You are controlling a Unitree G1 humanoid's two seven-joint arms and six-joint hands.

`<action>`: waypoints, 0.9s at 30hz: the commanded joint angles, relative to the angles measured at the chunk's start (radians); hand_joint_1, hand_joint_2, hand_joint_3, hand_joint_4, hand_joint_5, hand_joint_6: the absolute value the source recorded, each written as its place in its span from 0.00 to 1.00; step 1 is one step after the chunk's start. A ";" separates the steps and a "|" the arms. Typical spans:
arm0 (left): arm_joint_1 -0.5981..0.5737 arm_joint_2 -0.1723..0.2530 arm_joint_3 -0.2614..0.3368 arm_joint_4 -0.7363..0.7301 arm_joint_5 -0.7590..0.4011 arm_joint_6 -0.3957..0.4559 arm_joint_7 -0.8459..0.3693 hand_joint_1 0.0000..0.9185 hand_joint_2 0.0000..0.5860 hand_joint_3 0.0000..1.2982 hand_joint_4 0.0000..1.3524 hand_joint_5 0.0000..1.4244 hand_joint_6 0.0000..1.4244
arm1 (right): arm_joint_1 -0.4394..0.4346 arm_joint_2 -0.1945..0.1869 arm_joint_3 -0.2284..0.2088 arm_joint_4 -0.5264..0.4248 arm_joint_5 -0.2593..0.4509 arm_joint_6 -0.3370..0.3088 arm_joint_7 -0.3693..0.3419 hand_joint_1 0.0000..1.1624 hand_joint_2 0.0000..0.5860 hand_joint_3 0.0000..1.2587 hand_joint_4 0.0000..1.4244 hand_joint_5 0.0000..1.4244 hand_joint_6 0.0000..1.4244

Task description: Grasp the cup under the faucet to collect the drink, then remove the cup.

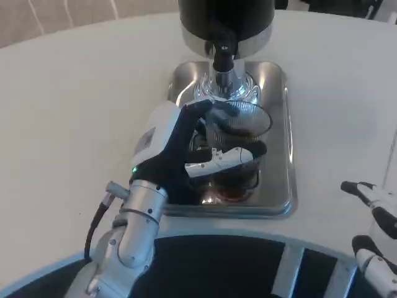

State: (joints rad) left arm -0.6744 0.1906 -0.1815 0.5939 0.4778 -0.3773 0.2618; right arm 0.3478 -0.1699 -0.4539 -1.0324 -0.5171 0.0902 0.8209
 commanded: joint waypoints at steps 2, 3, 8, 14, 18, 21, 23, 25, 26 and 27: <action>0.031 -0.003 0.008 -0.033 0.023 0.025 0.075 0.59 0.23 0.73 0.78 0.87 0.36 | 0.004 0.011 -0.009 -0.015 0.000 -0.017 0.013 0.11 1.00 0.04 0.00 0.00 0.00; 0.033 -0.001 0.008 -0.034 0.022 0.026 0.080 0.59 0.23 0.73 0.79 0.88 0.37 | 0.003 0.012 -0.010 -0.015 0.000 -0.017 0.013 0.11 1.00 0.04 0.00 0.00 0.00; 0.044 0.006 0.011 -0.048 0.021 0.019 0.095 0.60 0.18 0.75 0.84 0.92 0.42 | -0.011 0.010 -0.008 -0.015 -0.002 -0.003 0.016 0.11 1.00 0.03 0.00 0.00 0.00; 0.064 0.020 0.020 -0.071 0.008 0.000 0.089 0.60 0.17 0.75 0.86 0.94 0.45 | -0.028 0.005 -0.010 -0.015 -0.003 0.012 0.021 0.12 0.99 0.03 0.00 0.00 0.00; 0.093 0.041 0.037 -0.103 -0.009 -0.019 0.083 0.60 0.15 0.74 0.86 0.94 0.46 | -0.039 0.001 -0.011 -0.015 -0.001 0.022 0.021 0.12 0.98 0.03 0.00 0.00 0.00; 0.124 0.064 0.056 -0.138 -0.028 -0.040 0.073 0.60 0.14 0.74 0.86 0.94 0.47 | -0.048 -0.001 -0.011 -0.015 -0.001 0.029 0.021 0.11 0.97 0.02 0.00 0.00 0.00; 0.143 0.076 0.072 -0.155 -0.041 -0.055 0.066 0.61 0.14 0.74 0.86 0.94 0.48 | -0.055 -0.002 -0.009 -0.015 -0.001 0.035 0.021 0.11 0.97 0.02 0.00 0.00 0.00; 0.158 0.086 0.083 -0.168 -0.053 -0.067 0.061 0.61 0.14 0.74 0.86 0.95 0.49 | -0.064 -0.002 -0.005 -0.015 -0.004 0.041 0.022 0.11 0.96 0.02 0.00 0.00 0.00; 0.171 0.096 0.094 -0.178 -0.064 -0.076 0.058 0.61 0.14 0.74 0.86 0.95 0.49 | -0.067 -0.003 -0.004 -0.015 -0.006 0.043 0.024 0.11 0.96 0.02 0.00 0.00 0.00; 0.180 0.101 0.102 -0.185 -0.071 -0.083 0.055 0.61 0.14 0.74 0.86 0.95 0.50 | -0.073 -0.002 0.002 -0.015 -0.011 0.046 0.026 0.09 0.95 0.02 0.00 0.00 0.00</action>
State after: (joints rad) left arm -0.5151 0.2689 -0.1062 0.4521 0.4364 -0.4057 0.3199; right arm 0.2795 -0.1680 -0.4586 -1.0324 -0.5213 0.1275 0.8369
